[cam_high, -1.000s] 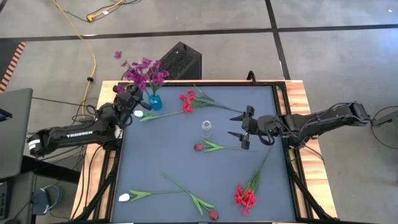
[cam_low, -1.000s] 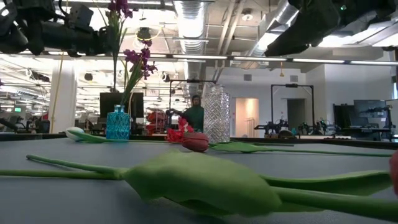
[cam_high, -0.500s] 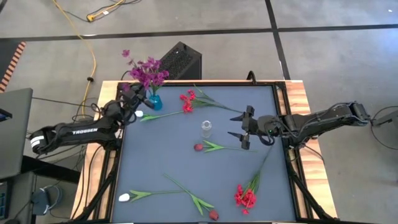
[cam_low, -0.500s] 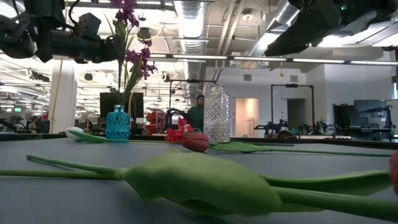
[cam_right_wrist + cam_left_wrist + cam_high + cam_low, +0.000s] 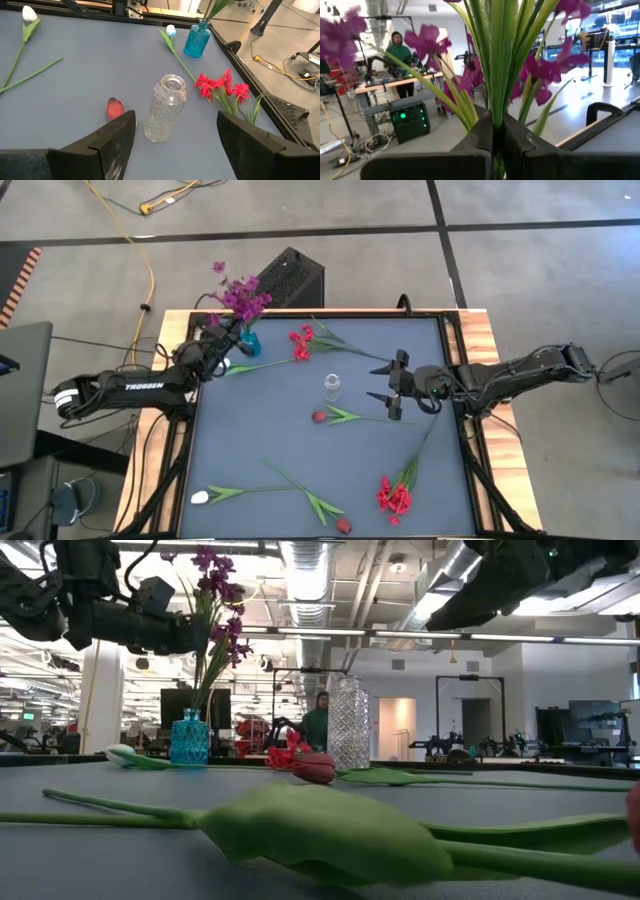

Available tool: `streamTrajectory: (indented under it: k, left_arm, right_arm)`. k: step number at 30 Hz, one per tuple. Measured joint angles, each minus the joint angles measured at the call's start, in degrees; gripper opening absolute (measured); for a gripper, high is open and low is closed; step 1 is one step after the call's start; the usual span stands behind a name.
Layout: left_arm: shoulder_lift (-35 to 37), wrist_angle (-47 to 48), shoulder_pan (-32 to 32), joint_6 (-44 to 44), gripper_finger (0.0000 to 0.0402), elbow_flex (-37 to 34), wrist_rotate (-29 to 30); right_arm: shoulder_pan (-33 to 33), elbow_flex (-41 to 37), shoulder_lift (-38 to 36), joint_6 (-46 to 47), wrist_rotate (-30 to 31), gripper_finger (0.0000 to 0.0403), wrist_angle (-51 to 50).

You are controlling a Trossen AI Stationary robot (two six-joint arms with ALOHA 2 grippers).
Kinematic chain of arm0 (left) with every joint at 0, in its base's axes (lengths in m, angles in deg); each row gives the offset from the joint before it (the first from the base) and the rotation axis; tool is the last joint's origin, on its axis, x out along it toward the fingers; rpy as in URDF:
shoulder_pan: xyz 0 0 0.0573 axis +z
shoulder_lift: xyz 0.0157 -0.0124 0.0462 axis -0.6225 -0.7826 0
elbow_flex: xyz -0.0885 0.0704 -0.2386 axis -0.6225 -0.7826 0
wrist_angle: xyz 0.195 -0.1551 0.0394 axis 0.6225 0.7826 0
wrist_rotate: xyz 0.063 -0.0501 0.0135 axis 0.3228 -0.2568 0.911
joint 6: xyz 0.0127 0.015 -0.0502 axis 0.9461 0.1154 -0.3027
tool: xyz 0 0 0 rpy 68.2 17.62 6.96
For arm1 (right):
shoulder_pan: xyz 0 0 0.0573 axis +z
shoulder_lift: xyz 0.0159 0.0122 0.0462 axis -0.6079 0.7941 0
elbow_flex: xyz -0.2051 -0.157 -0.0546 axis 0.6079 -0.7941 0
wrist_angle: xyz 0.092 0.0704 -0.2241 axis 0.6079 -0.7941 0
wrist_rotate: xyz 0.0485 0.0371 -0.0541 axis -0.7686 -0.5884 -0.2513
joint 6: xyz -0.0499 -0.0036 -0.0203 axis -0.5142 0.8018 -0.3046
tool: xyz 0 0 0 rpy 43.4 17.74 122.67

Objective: Sort flowers into vase by color
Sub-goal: Put the purple flowers into the blue vase

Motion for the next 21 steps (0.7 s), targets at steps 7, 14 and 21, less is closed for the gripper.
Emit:
streamTrajectory:
  k: [7, 14, 21]
  left_arm:
    - [-3.25, -13.87, 0.00, -2.49, 0.0000, -6.72, 2.22]
    - [-3.79, -12.46, -0.17, -5.12, 0.0000, -7.57, 0.40]
    - [-4.28, -8.69, -0.17, -7.25, 0.0000, -7.30, 2.79]
  right_arm:
    - [0.00, 0.02, 0.02, -0.49, -0.02, 0.0306, -0.65]
    - [0.07, 0.02, 0.02, -1.46, -0.08, 0.0306, -0.43]
    - [0.07, 0.02, 0.02, -1.46, -0.13, 0.0306, -0.43]
